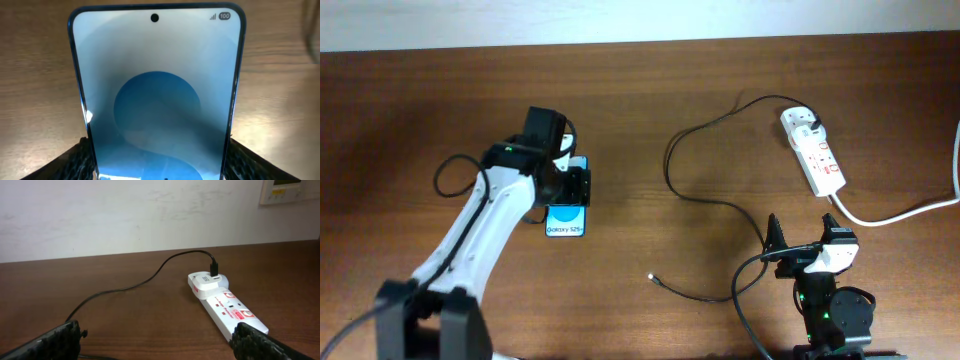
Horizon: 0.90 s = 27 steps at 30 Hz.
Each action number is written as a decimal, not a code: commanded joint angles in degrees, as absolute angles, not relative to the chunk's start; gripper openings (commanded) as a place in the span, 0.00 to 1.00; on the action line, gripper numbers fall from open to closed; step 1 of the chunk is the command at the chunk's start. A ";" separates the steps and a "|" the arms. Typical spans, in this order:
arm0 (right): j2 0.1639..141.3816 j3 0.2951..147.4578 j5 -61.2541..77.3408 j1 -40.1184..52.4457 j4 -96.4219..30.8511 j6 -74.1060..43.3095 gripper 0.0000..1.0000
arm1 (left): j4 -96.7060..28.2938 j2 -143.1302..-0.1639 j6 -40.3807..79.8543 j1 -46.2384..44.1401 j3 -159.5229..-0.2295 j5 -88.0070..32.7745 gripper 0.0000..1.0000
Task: Plug charger to phone and switch on socket
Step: 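Lower the left gripper and grasp the phone's top edge, then lift the phone with the left gripper and tilt it upright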
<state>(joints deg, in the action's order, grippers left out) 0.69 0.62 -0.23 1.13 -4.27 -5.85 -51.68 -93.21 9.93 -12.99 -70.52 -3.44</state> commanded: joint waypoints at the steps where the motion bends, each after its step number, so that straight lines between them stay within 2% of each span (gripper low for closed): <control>1: 0.36 0.32 -1.13 1.54 -4.60 -6.07 0.98 | -52.40 -84.90 11.33 -12.60 -71.85 -6.52 0.34; 15: 0.36 0.32 -1.13 1.54 -4.60 -6.07 0.98 | -56.10 -81.34 26.15 -12.58 -71.85 -17.67 0.27; 27: 0.36 0.32 -1.13 1.54 -4.60 -6.07 0.98 | -56.23 -81.34 26.46 -12.58 -71.85 -22.79 0.29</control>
